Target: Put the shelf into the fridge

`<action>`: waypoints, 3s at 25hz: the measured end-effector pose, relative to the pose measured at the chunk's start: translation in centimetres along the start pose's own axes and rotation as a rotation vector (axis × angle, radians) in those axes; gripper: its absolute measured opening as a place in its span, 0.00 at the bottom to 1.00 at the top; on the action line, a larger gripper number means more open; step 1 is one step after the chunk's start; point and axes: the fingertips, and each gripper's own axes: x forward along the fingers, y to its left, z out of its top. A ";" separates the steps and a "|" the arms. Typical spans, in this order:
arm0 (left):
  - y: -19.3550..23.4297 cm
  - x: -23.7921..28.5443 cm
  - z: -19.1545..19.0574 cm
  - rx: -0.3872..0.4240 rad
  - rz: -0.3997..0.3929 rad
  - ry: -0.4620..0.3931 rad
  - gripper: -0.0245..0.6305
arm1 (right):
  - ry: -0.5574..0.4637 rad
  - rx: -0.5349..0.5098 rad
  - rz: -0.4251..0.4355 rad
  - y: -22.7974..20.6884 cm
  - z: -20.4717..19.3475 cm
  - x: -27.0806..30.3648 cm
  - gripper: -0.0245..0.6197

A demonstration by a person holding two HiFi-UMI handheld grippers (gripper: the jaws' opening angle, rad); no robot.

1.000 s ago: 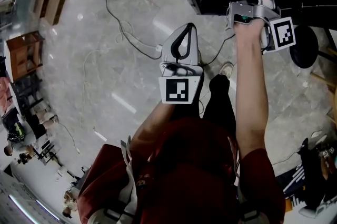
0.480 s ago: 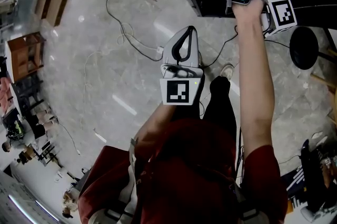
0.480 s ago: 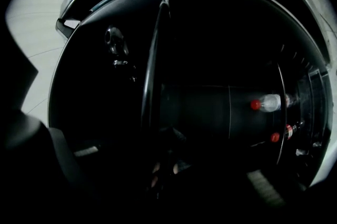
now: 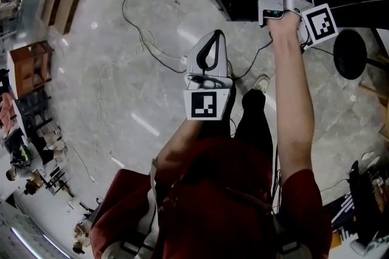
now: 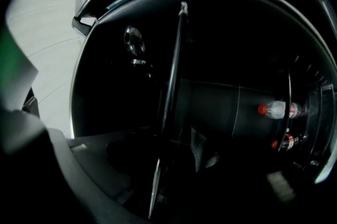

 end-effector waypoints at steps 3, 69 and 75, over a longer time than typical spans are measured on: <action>-0.3 -0.2 0.2 0.001 -0.004 -0.002 0.05 | 0.014 -0.004 0.000 0.1 -0.1 -1.8 0.37; 1.7 2.8 0.6 0.010 0.016 0.001 0.05 | 0.168 -1.416 -0.123 0.9 -4.1 -2.6 0.03; 1.8 3.0 0.3 0.013 0.025 0.021 0.05 | 0.181 -1.430 -0.111 0.5 -4.3 -0.9 0.03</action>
